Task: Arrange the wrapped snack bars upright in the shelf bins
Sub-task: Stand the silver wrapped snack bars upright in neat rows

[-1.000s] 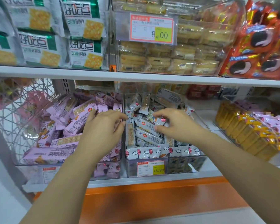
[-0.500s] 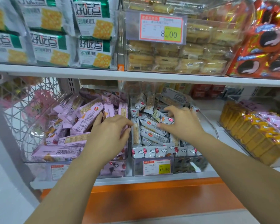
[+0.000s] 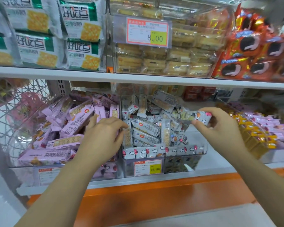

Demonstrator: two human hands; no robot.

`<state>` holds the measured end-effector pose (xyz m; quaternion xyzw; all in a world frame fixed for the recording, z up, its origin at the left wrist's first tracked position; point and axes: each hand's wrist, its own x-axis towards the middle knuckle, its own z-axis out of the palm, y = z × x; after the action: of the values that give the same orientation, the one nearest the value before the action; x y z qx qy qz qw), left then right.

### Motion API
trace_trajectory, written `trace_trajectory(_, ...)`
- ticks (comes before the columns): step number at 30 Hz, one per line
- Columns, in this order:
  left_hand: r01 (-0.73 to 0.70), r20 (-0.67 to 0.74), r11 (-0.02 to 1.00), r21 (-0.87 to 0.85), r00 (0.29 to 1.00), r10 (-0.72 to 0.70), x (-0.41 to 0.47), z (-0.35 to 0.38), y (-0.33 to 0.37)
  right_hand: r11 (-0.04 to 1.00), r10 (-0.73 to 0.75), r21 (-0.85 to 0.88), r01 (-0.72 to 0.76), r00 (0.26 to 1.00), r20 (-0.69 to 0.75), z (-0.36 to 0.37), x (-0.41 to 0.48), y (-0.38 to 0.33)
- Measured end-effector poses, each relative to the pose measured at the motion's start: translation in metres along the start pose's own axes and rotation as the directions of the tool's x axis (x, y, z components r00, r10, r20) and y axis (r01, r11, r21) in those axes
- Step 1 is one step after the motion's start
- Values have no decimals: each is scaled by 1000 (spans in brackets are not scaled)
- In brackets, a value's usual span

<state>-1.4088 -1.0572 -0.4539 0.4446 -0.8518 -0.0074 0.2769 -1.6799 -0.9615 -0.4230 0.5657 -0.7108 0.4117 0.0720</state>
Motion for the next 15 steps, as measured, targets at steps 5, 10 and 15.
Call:
trace_trajectory(5,-14,-5,1000,1,1000,14,2,7,9,1000,-4,-6,4,1000,14,-10,-12,17)
trace_trajectory(10,-18,14,1000,16,1000,18,6,11,12,981,-104,-149,124,986,134,9,-11,32)
trace_trajectory(15,-42,-21,998,53,999,44,3,9,4,904,-179,-358,234,967,181,19,-21,33)
